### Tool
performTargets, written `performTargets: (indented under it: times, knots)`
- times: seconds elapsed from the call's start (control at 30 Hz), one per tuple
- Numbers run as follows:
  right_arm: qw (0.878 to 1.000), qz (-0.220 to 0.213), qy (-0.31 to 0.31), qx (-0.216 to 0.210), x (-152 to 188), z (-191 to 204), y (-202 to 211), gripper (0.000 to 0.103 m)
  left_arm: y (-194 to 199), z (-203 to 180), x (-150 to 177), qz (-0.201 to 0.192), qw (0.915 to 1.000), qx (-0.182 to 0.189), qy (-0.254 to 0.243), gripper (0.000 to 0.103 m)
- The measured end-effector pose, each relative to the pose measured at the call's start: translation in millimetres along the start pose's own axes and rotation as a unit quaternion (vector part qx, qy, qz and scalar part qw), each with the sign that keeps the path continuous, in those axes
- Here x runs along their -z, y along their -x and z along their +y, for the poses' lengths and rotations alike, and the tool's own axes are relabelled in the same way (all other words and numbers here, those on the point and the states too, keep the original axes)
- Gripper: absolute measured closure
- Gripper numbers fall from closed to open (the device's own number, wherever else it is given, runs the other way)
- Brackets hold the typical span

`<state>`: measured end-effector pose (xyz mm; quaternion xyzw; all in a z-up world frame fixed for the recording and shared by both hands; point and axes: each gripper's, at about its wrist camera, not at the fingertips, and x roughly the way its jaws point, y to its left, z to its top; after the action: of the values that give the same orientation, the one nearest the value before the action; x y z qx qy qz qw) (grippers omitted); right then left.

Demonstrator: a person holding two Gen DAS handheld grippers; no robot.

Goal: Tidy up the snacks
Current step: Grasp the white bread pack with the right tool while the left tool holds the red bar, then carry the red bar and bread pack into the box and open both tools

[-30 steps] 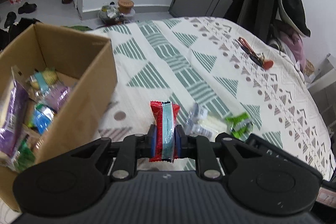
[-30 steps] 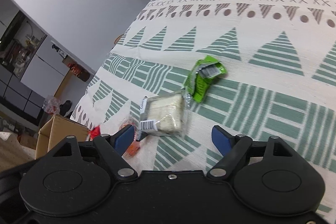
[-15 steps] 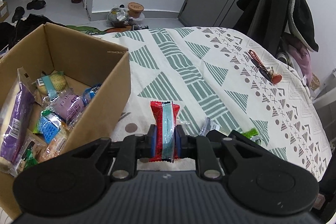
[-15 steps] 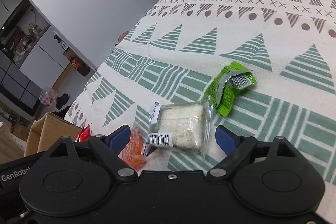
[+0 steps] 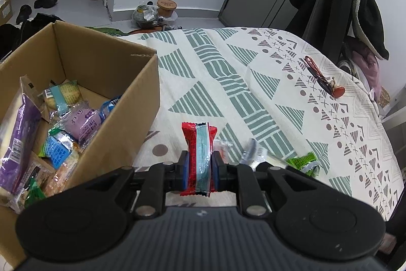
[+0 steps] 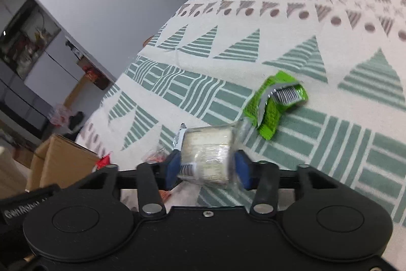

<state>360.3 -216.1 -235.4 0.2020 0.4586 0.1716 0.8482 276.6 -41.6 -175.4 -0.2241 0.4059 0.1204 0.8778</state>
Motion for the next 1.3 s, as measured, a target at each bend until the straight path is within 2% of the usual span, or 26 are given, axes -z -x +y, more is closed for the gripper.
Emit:
performTargets:
  times: [0.13, 0.43, 0.77, 1.3]
  knots:
    - [1.000, 0.003, -0.012, -0.007, 4.9, -2.6, 11.5, 0.072, 7.8, -1.0, 3.1, -0.002, 1.0000, 0.004, -0.005, 0.086]
    - [0.999, -0.013, -0.031, -0.008, 19.8, -7.4, 49.4, 0.084, 27.6, -0.7, 12.1, -0.001, 0.9998, 0.016, -0.009, 0.086]
    - [0.998, -0.042, -0.049, -0.027, 26.6, -6.1, 92.1, 0.086, 56.4, 2.2, 15.0, -0.014, 0.9992, 0.035, -0.011, 0.086]
    - [0.994, -0.085, -0.030, -0.059, 37.1, 37.3, 135.8, 0.087, 115.2, 26.5, -7.6, -0.061, 0.9966, 0.055, -0.001, 0.086]
